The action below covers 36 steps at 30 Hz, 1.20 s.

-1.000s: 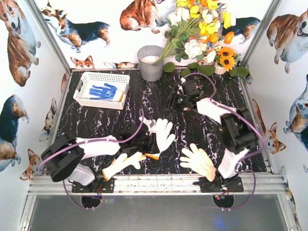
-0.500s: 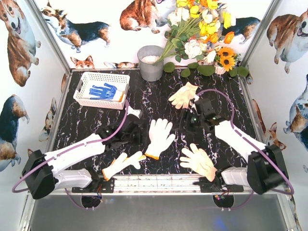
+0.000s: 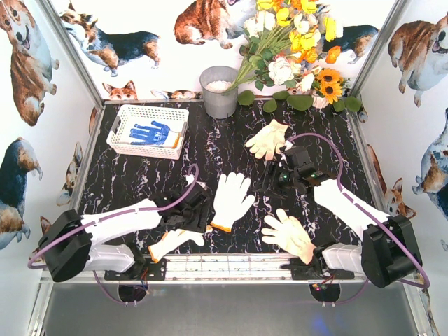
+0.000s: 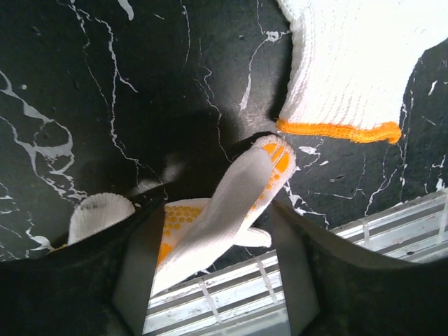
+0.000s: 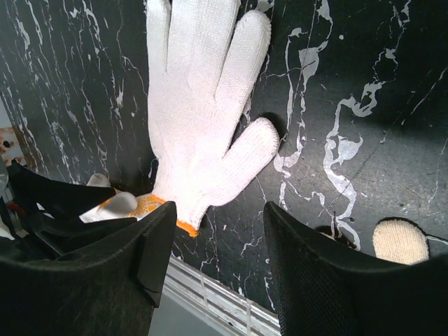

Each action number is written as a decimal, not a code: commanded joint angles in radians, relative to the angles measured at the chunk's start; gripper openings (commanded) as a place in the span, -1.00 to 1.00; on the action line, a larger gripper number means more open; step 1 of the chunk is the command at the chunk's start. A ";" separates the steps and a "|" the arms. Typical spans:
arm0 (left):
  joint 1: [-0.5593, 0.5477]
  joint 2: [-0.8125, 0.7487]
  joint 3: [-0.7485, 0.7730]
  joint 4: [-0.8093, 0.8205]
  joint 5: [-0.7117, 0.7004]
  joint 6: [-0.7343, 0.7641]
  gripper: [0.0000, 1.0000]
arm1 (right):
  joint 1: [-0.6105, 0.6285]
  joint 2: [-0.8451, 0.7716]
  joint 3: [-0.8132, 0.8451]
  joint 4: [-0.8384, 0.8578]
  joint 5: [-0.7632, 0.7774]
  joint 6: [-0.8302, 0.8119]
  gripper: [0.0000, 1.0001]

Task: Put the gloves into the storage basket
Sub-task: Pick up the glove from the center of the board, then place the glove at the center of the board.

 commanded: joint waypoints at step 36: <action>0.561 -0.119 0.148 0.047 0.152 0.108 0.48 | 0.001 -0.155 0.057 -0.085 0.088 -0.014 0.12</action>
